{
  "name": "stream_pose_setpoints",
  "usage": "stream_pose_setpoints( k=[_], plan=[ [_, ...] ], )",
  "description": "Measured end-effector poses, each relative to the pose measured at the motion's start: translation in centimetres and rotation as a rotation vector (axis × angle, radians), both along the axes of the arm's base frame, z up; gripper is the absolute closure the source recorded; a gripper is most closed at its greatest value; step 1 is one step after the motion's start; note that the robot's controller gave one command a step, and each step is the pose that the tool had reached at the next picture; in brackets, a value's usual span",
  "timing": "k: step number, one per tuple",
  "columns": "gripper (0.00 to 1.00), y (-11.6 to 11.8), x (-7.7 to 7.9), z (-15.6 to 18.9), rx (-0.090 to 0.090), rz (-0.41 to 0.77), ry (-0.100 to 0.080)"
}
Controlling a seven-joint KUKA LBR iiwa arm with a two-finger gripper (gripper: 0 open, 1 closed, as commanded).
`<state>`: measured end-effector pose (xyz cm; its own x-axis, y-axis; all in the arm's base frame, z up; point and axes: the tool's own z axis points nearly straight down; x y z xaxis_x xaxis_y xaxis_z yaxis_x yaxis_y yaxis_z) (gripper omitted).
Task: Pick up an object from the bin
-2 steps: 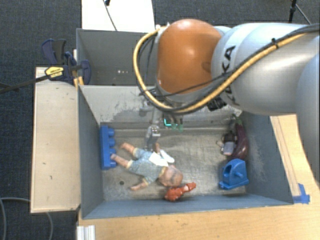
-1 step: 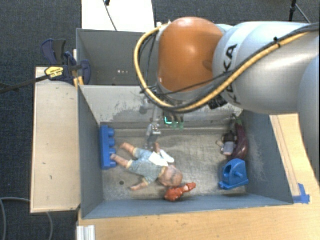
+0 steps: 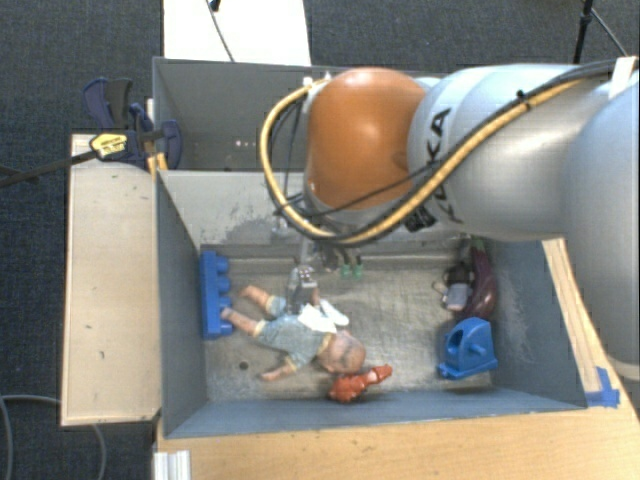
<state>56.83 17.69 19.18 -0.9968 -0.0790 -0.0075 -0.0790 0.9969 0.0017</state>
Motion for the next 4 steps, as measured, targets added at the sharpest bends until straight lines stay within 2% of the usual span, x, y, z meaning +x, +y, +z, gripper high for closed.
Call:
stream_pose_setpoints(
  k=[1,2,3,4],
  plan=[
    [0.0,0.5,-0.7,-5.1,-0.002,0.195,0.002],
    [1.0,0.2,0.0,-11.0,0.003,0.456,-0.017],
    [1.0,0.2,0.0,-11.0,0.003,0.454,-0.017],
    [1.0,-0.9,0.9,3.1,-0.003,0.503,0.001]
  ],
)
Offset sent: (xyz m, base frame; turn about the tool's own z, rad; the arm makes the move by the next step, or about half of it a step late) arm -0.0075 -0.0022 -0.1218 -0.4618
